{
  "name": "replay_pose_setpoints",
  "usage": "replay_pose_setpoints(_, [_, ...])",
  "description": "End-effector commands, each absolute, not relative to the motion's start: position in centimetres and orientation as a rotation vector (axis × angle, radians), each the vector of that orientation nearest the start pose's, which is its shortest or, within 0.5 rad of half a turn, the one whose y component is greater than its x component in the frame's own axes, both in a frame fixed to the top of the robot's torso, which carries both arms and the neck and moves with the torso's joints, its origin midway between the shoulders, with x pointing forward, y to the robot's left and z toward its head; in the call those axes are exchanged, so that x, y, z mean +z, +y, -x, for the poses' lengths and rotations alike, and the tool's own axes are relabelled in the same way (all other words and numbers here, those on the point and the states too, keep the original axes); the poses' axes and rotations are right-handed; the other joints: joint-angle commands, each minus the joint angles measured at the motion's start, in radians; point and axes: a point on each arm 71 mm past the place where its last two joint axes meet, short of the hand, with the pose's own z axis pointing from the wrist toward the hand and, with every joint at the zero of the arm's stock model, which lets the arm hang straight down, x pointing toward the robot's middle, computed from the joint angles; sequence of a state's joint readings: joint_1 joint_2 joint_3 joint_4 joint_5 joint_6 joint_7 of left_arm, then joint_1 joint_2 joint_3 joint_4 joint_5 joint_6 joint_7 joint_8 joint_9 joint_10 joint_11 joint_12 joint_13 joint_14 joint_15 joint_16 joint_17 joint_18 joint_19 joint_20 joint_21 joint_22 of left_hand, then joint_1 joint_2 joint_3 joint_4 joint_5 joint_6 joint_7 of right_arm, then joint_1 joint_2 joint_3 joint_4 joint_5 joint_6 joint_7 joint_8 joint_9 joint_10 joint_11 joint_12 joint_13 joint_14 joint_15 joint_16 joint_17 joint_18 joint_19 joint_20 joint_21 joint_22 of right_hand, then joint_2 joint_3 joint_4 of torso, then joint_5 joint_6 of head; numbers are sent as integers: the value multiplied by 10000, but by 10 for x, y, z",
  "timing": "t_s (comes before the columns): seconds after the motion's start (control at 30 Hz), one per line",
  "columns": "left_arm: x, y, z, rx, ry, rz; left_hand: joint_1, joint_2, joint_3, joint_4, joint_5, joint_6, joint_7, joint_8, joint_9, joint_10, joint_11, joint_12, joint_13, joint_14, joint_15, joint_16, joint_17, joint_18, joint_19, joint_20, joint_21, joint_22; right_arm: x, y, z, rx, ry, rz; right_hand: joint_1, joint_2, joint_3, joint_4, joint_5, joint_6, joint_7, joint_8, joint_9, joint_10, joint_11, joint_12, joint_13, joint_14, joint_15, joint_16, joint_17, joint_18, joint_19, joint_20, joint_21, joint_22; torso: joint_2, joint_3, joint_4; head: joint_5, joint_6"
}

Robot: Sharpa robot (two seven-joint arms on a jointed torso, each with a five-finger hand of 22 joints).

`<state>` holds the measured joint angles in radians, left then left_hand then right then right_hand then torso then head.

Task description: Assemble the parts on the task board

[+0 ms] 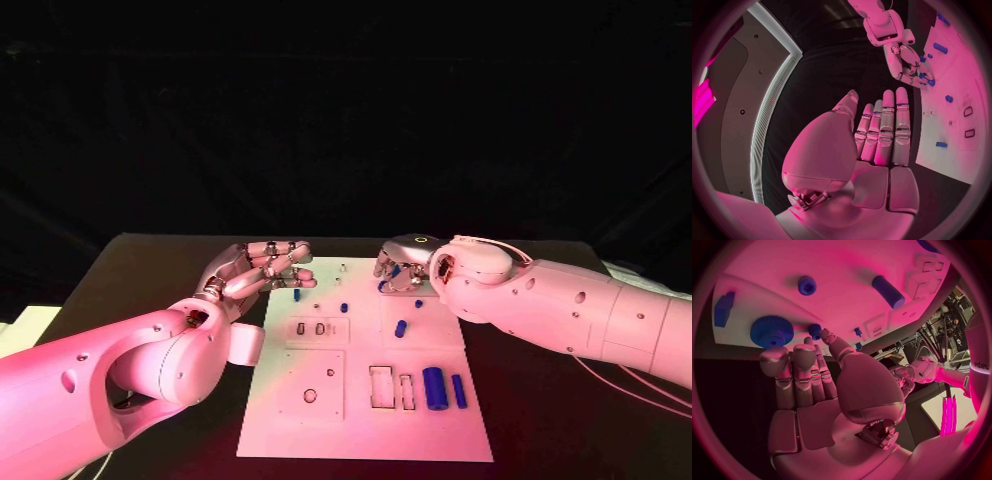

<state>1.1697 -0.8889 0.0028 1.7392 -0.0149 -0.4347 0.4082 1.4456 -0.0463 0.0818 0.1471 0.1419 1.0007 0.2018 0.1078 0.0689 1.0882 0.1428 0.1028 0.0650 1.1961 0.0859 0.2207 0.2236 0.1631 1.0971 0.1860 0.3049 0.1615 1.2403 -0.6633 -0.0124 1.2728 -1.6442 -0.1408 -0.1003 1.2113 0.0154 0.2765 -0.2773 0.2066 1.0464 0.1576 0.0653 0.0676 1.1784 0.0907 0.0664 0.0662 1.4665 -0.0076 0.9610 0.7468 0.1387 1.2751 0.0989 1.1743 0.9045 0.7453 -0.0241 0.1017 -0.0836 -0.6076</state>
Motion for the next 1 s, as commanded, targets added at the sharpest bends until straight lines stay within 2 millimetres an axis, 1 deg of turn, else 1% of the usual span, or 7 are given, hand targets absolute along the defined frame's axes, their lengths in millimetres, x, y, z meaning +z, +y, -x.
replay_pose_setpoints(0.03, [-156, 174, -448, -16476, 14036, 10955, -97, 12, -43, -38, -40, 7, 74, -41, -10, 7, 53, -58, 9, 58, -1, -55, 14, 162, 74, 11, 49, 16, -181, -177, -538, 4398, 17269, 3927, 79, 31, 116, 10, -88, 87, 0, 35, 12, -6, -23, -16, -8, 97, 55, 105, 96, -162, -38, 8, 89, 97, 48, -26, 81, -44, -28])
replay_pose_setpoints(0.07, [-156, 174, -448, -16473, 14039, 10957, -97, 12, -43, -38, -40, 7, 74, -41, -10, 7, 53, -58, 9, 58, -1, -55, 14, 162, 74, 11, 49, 16, -181, -177, -538, 4399, 17281, 3936, 77, 38, 154, 14, -107, 110, -6, 34, 12, 10, -21, -15, -7, 98, 50, 155, 137, -167, -39, 9, 134, 143, 56, -37, 92, -49, -41])
replay_pose_setpoints(0.2, [-156, 174, -447, -16468, 14060, 10965, -93, 14, -41, -43, -38, 7, 73, -43, -10, 6, 53, -61, 9, 59, -1, -57, 19, 162, 76, 11, 49, 17, -181, -176, -538, 4354, 17323, 3984, 100, 82, 304, 21, -167, 239, -30, 53, 24, 138, -57, 11, 5, 175, 31, 600, 617, -238, 124, 1, 480, 618, 83, -33, 79, -61, -26])
replay_pose_setpoints(0.4, [-156, 174, -447, -16473, 14093, 10973, -86, 18, -36, -50, -36, 7, 72, -46, -9, 5, 53, -66, 9, 60, -1, -60, 25, 162, 78, 10, 49, 17, -181, -178, -539, 4149, 17252, 4062, 185, 133, 571, -4, -398, 372, -70, 49, 27, 247, -95, -2, 2, 185, 6, 899, 880, -278, 188, -21, 744, 932, 105, -43, 89, -121, -76])
replay_pose_setpoints(0.53, [-156, 174, -447, -16478, 14117, 10979, -86, 18, -36, -50, -36, 7, 72, -46, -9, 5, 53, -66, 9, 60, -1, -60, 25, 162, 78, 10, 49, 17, -181, -178, -539, 4072, 17230, 4093, 248, 147, 735, -26, -516, 452, -89, 55, 33, 321, -116, 6, 7, 178, -7, 1047, 1019, -300, 213, -28, 872, 1093, 119, -50, 118, -141, -95])
replay_pose_setpoints(0.73, [-157, 175, -447, -16468, 14153, 10995, -82, 20, -34, -54, -35, 5, 71, -50, -10, 4, 53, -70, 9, 60, -1, -63, 31, 161, 80, 10, 49, 18, -179, -177, -538, 4136, 16982, 4134, 532, 302, 1178, -60, -1095, 806, -192, 151, 91, 677, -218, 74, 52, 213, -91, 1453, 1427, -385, 399, -86, 1268, 1649, 137, -60, 149, -165, -106])
replay_pose_setpoints(1.0, [-157, 175, -448, -16459, 14195, 11013, -78, 23, -31, -60, -34, 4, 71, -54, -10, 2, 54, -76, 9, 60, -1, -66, 37, 161, 81, 10, 48, 18, -174, -175, -536, 4372, 16293, 3970, 794, 334, 1718, -51, -1310, 1119, -230, 222, 148, 1012, -285, 82, 101, 206, -138, 1753, 1687, -468, 562, -146, 1645, 2171, 154, -74, 166, -180, -111])
